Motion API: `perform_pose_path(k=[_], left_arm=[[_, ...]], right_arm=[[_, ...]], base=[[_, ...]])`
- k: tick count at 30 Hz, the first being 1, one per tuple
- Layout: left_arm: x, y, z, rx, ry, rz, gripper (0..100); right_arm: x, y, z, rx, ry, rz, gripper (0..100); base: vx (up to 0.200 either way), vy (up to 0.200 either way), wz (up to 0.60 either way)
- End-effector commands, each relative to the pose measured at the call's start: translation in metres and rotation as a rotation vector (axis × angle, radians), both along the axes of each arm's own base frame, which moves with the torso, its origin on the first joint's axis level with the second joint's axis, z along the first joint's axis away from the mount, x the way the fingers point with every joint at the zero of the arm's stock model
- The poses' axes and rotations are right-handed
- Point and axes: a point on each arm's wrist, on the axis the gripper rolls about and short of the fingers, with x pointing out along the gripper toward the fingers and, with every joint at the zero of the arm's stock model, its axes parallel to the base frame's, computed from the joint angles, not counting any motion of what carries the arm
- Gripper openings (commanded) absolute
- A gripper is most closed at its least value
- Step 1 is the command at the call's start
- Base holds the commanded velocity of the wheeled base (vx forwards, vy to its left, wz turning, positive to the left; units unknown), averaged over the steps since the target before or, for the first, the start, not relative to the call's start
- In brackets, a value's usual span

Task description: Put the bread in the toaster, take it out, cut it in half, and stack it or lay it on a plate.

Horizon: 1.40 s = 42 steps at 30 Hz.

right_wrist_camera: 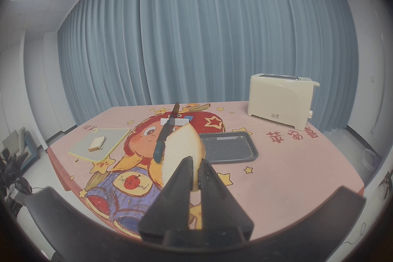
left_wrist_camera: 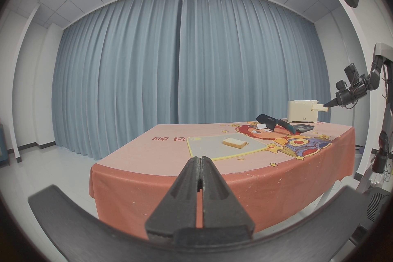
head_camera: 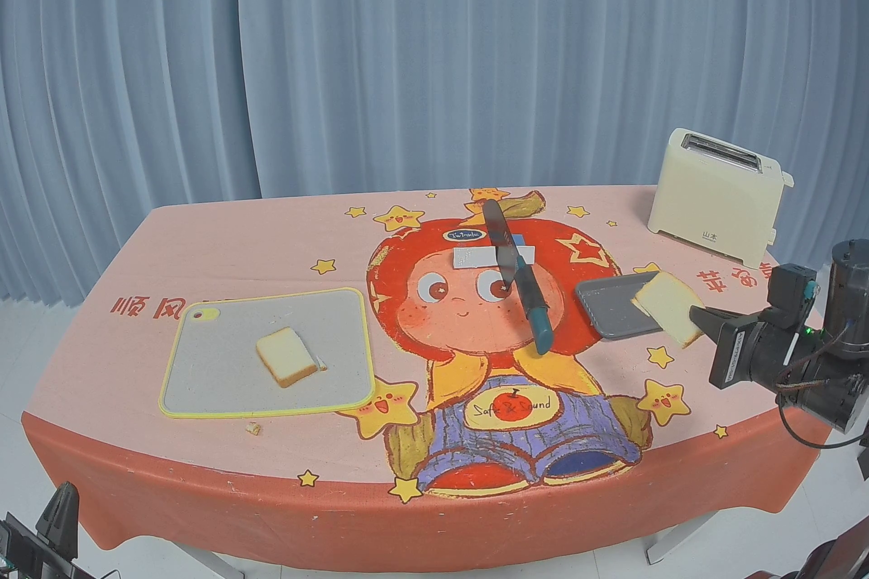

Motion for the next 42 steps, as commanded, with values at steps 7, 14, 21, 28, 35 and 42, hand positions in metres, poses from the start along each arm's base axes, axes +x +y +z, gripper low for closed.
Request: perform_pose_path(k=[7,14,21,28,35,42], left_arm=[[0.0001,0.0,-0.0053,-0.002,0.002,0.0,0],[0.0001,0.0,-0.0053,-0.002,0.002,0.0,0],[0.0001,0.0,-0.0053,0.0,0.001,0.0,0],[0.0001,0.0,-0.0053,0.0,0.001,0.0,0],[0.0001,0.0,-0.0053,0.0,0.001,0.0,0],[0.0001,0.0,-0.0053,0.0,0.001,0.0,0]], right_arm=[[0.0048,-0.0005,-0.0056,-0.012,0.022,-0.014,0],[0.007,-0.0012,-0.0078,-0.019,0.031,-0.023,0],[0.007,-0.0012,-0.0078,-0.019,0.031,-0.023,0],[0.007,-0.0012,-0.0078,-0.019,0.031,-0.023,0],[0.0089,-0.0034,-0.0081,-0.019,0.033,-0.035,0],[0.0109,-0.0038,-0.0103,-0.025,0.042,-0.043,0]], base=[[0.0,0.0,0.0],[0.0,0.0,0.0],[0.0,0.0,0.0],[0.0,0.0,0.0],[0.0,0.0,0.0],[0.0,0.0,0.0]])
